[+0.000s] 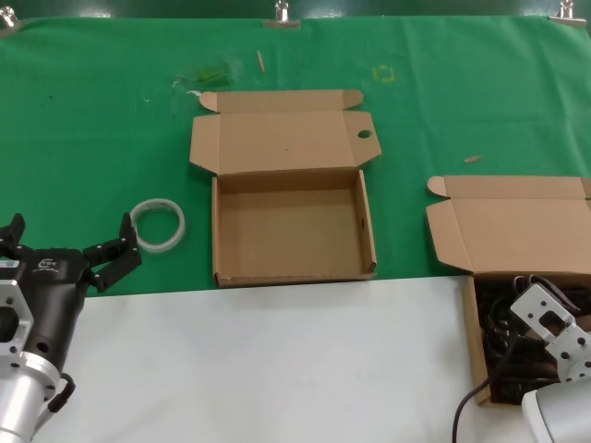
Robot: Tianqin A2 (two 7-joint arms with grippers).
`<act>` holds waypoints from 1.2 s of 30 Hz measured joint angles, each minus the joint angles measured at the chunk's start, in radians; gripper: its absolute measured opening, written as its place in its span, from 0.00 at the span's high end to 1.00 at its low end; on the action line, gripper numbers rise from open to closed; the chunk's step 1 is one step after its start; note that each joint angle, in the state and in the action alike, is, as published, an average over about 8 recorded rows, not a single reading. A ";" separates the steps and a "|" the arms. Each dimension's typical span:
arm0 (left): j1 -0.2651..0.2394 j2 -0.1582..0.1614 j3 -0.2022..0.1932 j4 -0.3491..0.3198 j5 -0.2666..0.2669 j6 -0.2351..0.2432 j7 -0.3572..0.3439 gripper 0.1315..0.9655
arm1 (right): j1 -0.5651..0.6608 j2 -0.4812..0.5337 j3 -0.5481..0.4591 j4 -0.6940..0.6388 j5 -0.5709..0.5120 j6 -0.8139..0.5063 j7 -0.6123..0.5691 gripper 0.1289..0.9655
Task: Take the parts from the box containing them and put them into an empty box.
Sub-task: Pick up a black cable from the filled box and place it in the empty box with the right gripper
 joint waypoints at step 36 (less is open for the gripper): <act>0.000 0.000 0.000 0.000 0.000 0.000 0.000 0.00 | 0.239 0.001 -0.557 0.134 0.041 -0.229 0.346 0.89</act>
